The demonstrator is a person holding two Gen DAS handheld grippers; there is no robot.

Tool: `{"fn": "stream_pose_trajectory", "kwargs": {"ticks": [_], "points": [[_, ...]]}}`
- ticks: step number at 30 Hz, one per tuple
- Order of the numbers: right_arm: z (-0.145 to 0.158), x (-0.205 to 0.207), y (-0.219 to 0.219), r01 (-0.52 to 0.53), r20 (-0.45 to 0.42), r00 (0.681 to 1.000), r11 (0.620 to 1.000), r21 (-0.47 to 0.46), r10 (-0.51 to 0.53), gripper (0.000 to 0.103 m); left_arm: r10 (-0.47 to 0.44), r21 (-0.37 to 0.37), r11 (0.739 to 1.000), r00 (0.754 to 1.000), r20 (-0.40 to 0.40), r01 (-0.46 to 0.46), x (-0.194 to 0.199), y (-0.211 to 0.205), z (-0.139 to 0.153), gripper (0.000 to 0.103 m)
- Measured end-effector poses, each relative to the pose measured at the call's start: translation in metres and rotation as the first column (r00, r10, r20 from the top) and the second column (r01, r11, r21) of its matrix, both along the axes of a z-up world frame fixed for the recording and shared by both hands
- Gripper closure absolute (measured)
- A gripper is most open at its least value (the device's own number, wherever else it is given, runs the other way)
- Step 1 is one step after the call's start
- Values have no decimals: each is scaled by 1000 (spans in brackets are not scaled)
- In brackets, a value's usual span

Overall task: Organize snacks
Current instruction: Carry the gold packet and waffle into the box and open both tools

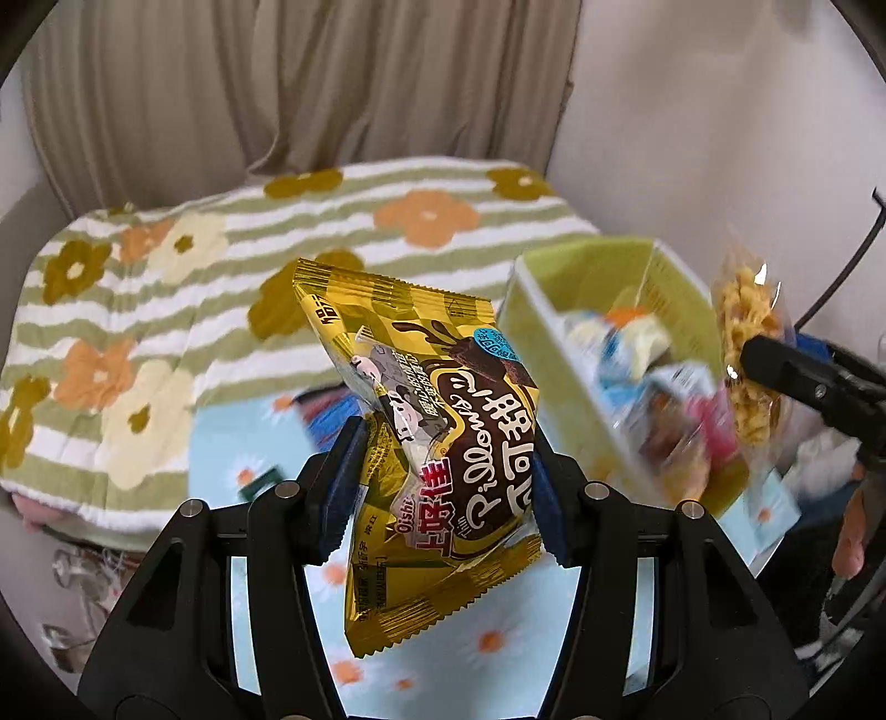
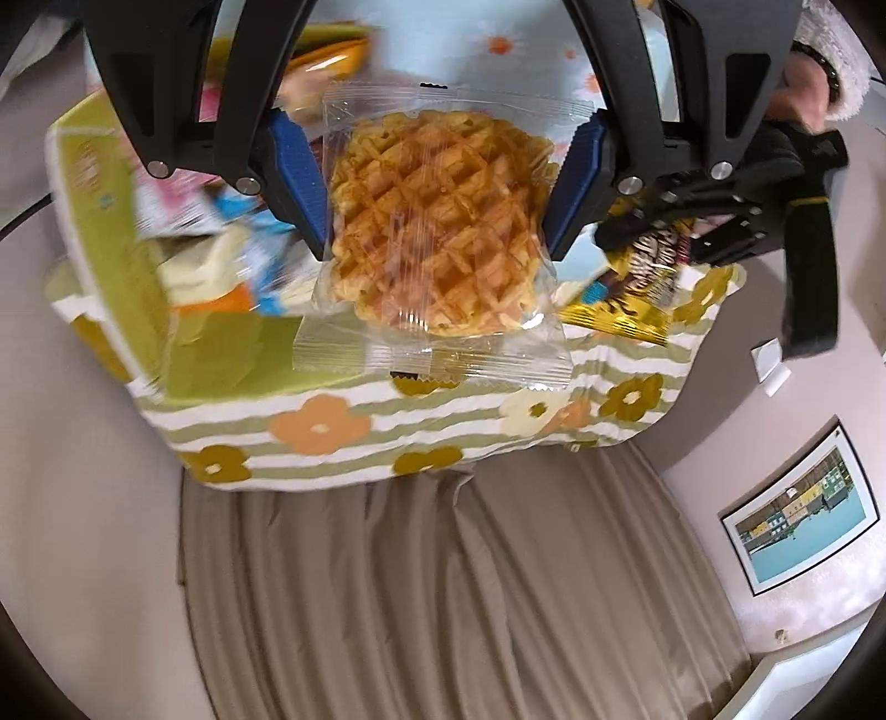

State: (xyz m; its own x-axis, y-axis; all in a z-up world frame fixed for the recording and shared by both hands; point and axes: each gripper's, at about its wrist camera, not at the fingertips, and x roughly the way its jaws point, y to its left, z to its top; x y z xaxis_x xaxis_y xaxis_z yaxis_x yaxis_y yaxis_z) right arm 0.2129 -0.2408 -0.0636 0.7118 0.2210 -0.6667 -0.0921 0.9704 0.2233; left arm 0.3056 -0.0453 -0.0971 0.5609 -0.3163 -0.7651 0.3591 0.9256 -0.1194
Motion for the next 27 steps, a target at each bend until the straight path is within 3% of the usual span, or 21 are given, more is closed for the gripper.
{"fn": "stream_pose_trajectory", "kwargs": {"ticks": [9, 16, 21, 23, 24, 25, 26, 27], "points": [[2, 13, -88, 58, -21, 998, 998, -1, -58, 33, -45, -86, 995, 999, -7, 45, 29, -104, 16, 52], [-9, 22, -132, 76, -57, 996, 997, 10, -75, 33, -78, -128, 990, 993, -91, 66, 61, -171, -8, 52], [-19, 32, -151, 71, -84, 994, 997, 14, -70, 33, -70, -109, 993, 987, -144, 55, 77, -199, -32, 52], [-22, 35, -155, 70, -90, 994, 997, 23, -68, 33, -78, -102, 993, 984, -160, 62, 81, -206, -40, 48], [-24, 37, -158, 70, -93, 993, 997, 28, -67, 33, -81, -94, 993, 983, -168, 66, 82, -207, -45, 33], [-26, 38, -159, 69, -97, 993, 997, 32, -66, 33, -78, -82, 995, 982, -173, 65, 82, -209, -48, 9], [-28, 40, -160, 68, -102, 993, 997, 37, -64, 33, -68, -65, 996, 983, -169, 58, 82, -211, -51, 1], [-30, 41, -162, 65, -109, 992, 997, 41, -61, 33, -55, -52, 998, 986, -155, 47, 80, -211, -52, 1]]}}
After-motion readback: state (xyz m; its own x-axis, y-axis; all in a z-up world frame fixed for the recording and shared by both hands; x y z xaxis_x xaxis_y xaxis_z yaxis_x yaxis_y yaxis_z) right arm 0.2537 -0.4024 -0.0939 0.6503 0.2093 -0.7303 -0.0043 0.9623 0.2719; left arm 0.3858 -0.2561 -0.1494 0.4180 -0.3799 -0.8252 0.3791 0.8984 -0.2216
